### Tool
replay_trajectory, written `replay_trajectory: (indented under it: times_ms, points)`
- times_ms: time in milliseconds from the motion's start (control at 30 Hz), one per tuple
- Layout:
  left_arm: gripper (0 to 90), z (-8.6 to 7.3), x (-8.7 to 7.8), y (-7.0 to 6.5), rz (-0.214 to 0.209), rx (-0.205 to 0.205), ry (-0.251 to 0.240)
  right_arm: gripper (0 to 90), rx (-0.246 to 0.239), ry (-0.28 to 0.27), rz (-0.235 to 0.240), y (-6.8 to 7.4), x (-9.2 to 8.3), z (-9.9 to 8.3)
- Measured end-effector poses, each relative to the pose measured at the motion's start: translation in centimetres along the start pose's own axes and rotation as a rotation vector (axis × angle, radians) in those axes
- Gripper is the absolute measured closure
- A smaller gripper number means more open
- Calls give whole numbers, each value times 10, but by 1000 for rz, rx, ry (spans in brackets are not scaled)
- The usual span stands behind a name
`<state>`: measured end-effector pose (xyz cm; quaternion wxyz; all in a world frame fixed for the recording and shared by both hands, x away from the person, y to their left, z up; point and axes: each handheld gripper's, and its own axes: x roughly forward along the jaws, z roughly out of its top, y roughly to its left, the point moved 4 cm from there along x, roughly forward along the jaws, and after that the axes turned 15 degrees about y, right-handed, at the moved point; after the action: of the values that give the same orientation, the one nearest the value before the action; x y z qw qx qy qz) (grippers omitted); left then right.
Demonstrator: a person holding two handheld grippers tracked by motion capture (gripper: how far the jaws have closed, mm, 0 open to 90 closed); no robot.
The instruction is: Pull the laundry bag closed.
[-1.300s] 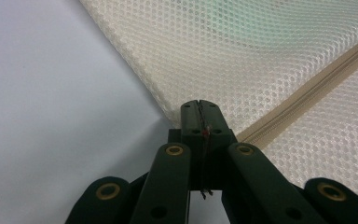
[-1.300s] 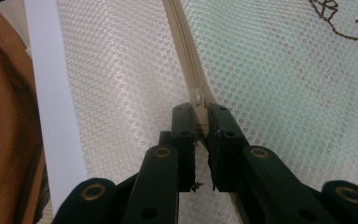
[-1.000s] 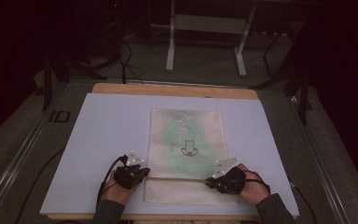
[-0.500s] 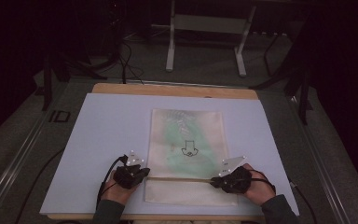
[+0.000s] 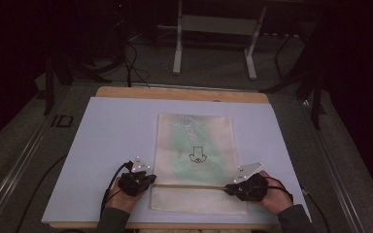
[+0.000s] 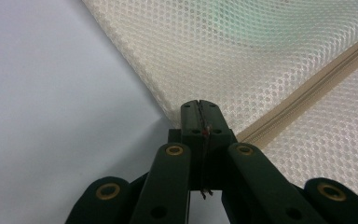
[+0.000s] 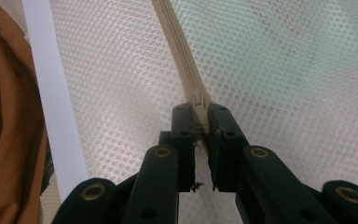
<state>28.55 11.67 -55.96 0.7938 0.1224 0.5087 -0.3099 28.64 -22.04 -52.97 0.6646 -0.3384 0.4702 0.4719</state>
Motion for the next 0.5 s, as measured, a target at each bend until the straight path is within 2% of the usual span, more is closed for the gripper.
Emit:
replay_trajectory:
  times_ms: [500]
  points:
    - [895,0,0,0,0,1,1,824,21,-6,1,-3,-4,-8]
